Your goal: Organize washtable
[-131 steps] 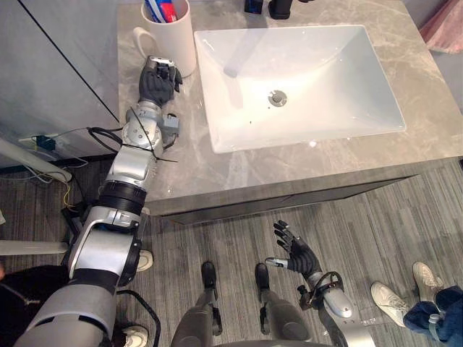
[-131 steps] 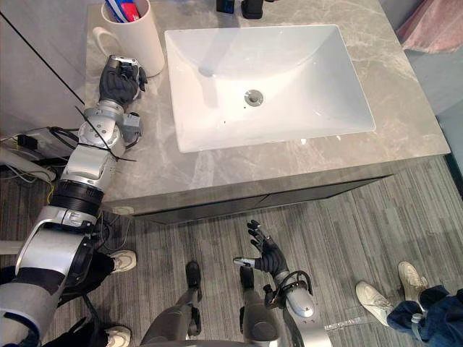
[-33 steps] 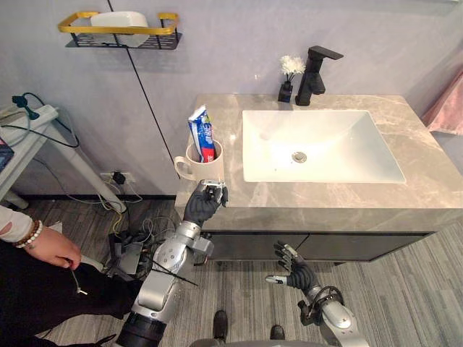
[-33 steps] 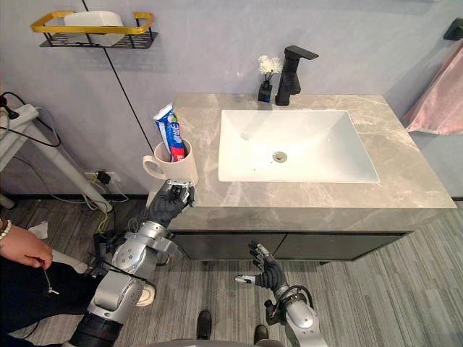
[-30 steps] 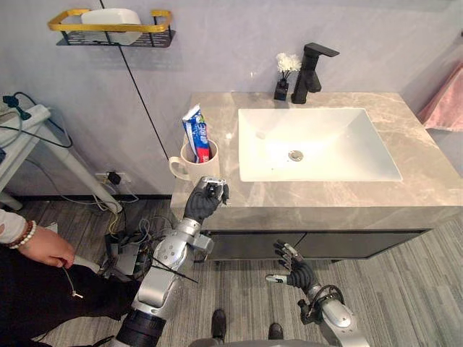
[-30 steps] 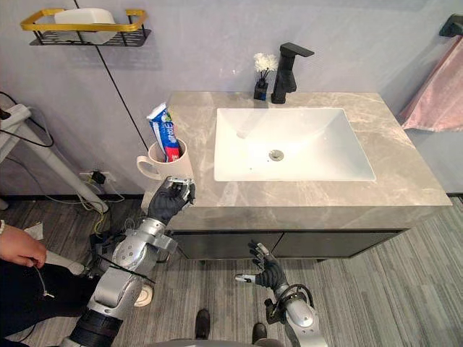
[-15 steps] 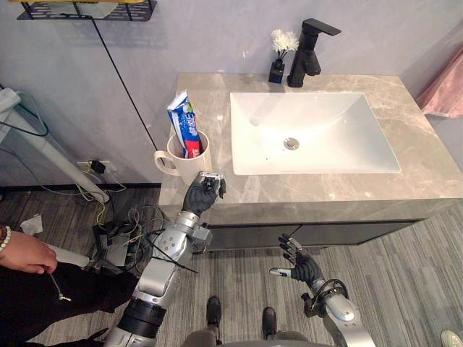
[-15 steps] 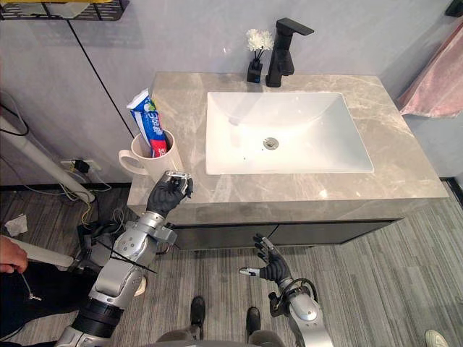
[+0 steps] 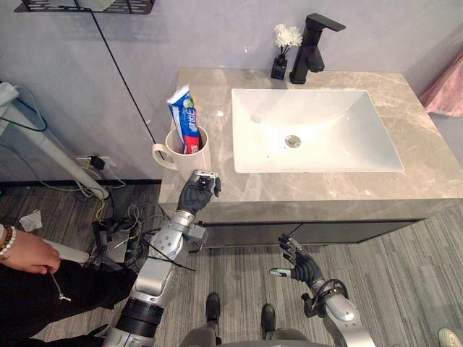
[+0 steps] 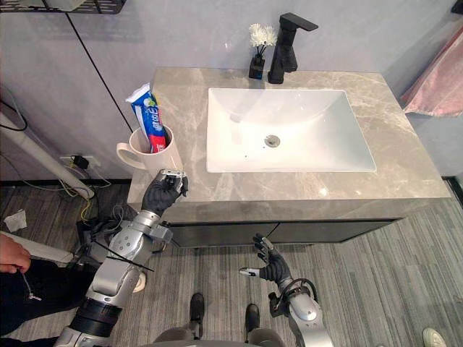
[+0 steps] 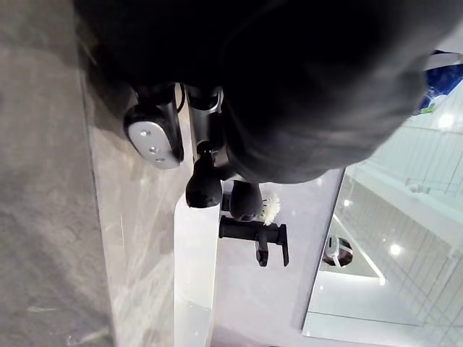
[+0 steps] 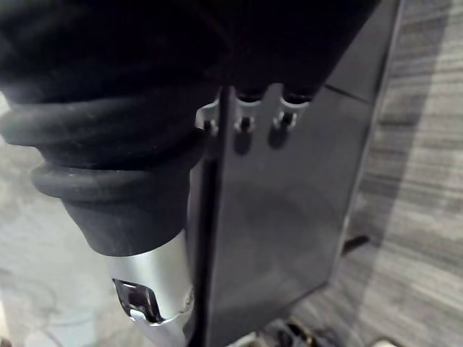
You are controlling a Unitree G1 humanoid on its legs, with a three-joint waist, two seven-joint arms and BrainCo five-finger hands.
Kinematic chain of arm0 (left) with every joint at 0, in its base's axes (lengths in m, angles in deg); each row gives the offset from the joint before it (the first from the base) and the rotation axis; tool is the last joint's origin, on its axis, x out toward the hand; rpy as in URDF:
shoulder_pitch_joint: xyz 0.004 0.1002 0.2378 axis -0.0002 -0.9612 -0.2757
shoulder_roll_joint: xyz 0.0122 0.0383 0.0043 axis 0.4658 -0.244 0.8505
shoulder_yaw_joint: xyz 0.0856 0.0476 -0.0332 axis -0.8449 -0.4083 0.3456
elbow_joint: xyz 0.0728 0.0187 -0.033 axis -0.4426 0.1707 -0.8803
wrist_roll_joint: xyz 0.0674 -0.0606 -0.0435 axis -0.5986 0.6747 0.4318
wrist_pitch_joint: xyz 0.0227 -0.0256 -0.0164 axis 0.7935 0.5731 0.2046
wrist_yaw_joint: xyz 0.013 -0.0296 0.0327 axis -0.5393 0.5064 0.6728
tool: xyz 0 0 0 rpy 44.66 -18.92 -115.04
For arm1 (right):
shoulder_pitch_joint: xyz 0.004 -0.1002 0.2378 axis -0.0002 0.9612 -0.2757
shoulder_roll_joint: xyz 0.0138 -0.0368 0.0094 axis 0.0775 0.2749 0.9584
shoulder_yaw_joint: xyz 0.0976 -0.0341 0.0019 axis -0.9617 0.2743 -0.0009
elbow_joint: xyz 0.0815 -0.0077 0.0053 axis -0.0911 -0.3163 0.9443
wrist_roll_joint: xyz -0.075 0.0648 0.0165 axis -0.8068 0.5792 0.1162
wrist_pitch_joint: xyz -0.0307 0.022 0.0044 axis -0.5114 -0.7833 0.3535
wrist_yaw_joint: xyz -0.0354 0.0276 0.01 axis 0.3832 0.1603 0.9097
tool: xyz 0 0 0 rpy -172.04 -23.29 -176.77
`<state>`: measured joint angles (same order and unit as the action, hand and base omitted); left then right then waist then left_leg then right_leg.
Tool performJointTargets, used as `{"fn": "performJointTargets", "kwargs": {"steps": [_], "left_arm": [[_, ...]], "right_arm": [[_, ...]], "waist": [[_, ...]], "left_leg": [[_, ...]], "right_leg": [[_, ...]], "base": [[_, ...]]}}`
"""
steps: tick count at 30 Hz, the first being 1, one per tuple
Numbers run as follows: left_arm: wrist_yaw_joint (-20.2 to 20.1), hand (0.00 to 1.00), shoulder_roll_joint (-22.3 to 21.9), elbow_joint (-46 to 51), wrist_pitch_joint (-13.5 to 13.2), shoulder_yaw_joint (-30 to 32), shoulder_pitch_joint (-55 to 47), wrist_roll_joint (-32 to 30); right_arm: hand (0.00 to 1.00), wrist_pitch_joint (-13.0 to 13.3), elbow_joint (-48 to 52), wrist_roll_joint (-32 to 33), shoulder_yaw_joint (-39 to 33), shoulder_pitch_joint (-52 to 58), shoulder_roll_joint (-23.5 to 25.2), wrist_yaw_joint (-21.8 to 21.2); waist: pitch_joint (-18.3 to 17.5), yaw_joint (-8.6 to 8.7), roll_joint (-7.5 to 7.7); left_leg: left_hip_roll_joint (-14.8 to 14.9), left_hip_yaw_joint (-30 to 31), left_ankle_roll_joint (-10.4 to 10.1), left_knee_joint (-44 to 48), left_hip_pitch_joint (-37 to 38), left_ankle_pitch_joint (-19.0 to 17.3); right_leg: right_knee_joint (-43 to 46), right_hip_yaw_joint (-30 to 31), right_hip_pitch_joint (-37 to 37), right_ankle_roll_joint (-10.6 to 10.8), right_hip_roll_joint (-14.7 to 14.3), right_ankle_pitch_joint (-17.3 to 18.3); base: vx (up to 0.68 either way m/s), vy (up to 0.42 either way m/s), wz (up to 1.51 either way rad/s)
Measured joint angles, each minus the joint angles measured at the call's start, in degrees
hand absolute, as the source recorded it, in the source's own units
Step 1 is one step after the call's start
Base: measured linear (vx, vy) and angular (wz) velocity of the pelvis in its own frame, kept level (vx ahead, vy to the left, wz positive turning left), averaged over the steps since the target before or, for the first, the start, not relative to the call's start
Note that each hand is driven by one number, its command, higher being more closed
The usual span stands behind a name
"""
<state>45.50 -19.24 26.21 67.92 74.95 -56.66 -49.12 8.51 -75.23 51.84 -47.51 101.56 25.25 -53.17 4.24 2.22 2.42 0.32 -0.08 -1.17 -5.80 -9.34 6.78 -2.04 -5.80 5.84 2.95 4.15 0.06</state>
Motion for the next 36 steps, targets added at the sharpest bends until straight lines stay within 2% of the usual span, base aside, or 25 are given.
{"fn": "performJointTargets", "kwargs": {"steps": [25,36], "left_arm": [[0.18,1.0,-1.58,-0.05,-0.81,2.24,-1.15,-1.31],[1.38,1.0,-1.65,-1.35,-2.07,7.45,-0.72,-2.44]], "right_arm": [[0.0,-0.17,-0.37,-1.38,0.01,0.21,0.01,-0.06],[0.0,-0.24,-0.58,-1.4,-0.12,0.34,0.06,-0.03]], "waist": [[0.22,-0.03,0.38],[0.66,-0.05,1.11]], "left_leg": [[-0.18,0.75,0.0,-0.13,0.17,0.01],[-0.13,0.46,-0.26,-0.13,0.19,-0.17]], "right_leg": [[-0.02,-0.6,-0.48,0.08,0.11,0.08],[-0.01,-0.39,-0.36,0.08,0.09,0.08]], "base": [[0.0,0.0,0.01],[0.0,0.0,0.0]]}}
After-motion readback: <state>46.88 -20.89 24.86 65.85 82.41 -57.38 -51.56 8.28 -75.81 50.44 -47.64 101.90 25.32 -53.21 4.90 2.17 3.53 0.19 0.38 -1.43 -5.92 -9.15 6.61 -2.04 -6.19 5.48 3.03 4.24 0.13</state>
